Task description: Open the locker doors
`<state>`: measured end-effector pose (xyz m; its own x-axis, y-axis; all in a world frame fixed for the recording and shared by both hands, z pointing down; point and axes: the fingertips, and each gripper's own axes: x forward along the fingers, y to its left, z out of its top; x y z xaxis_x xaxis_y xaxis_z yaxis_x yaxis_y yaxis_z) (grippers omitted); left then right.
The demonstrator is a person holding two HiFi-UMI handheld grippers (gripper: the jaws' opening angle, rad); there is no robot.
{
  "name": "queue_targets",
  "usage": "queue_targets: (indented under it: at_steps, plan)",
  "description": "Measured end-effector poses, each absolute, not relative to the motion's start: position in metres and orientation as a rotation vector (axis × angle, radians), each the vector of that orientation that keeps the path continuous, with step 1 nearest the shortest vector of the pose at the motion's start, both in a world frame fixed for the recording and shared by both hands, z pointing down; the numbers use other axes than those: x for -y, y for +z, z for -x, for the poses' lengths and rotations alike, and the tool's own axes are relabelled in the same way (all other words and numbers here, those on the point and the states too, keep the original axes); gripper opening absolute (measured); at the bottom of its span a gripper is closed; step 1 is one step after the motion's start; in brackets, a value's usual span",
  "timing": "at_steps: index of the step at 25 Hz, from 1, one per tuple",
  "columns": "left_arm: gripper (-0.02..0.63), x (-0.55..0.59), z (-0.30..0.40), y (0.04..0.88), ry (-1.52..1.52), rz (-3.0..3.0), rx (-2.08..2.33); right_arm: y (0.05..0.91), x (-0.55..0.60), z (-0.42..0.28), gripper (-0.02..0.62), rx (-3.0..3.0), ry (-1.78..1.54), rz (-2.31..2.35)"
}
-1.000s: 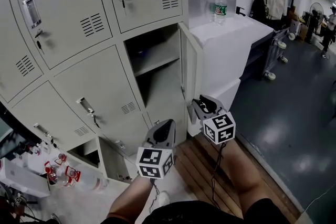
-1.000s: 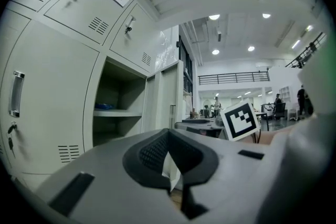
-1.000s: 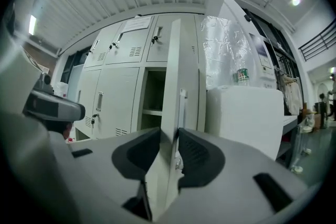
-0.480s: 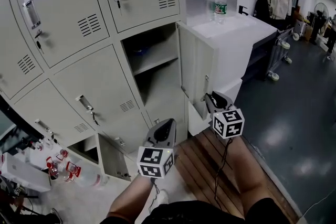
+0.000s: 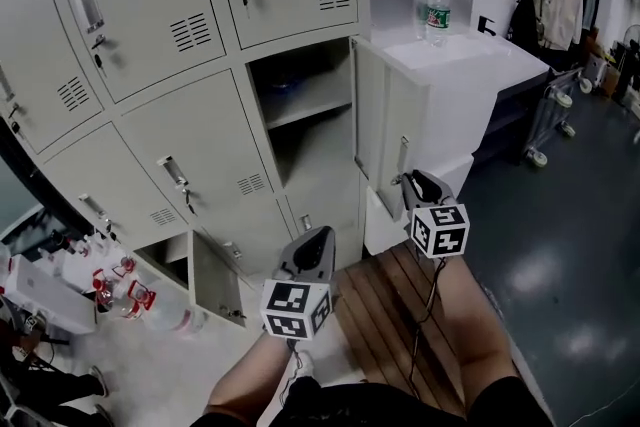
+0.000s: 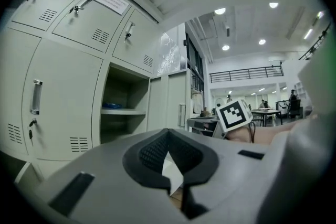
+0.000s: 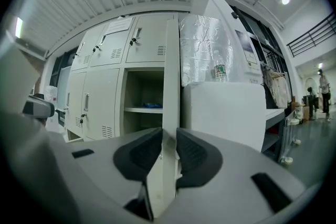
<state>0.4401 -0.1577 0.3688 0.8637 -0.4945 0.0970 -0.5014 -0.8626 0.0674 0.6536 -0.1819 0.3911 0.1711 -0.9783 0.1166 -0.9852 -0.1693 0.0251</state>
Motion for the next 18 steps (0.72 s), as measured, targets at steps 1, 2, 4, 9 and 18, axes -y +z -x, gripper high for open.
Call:
queue_targets:
  at_steps: [1,2,4,9,18]
  plan:
    - [0.000,0.154,-0.438,0.368,0.112,-2.940,0.805,0.392,0.177,-0.653,0.083,1.963,0.112,-2.329]
    - [0.001,0.150,-0.435,0.367,0.107,-2.935,0.821,0.392,0.172,-0.652,0.078,1.964,0.112,-2.331]
    - [0.001,0.140,-0.430,0.366,0.094,-2.923,0.850,0.392,0.161,-0.647,0.038,1.980,0.113,-2.333]
    - [0.000,0.112,-0.414,0.366,0.079,-2.903,0.908,0.387,0.142,-0.603,0.002,2.116,0.090,-2.199]
    - [0.001,0.098,-0.348,0.356,0.045,-2.853,1.094,0.355,0.141,-0.489,0.001,2.350,-0.008,-1.949]
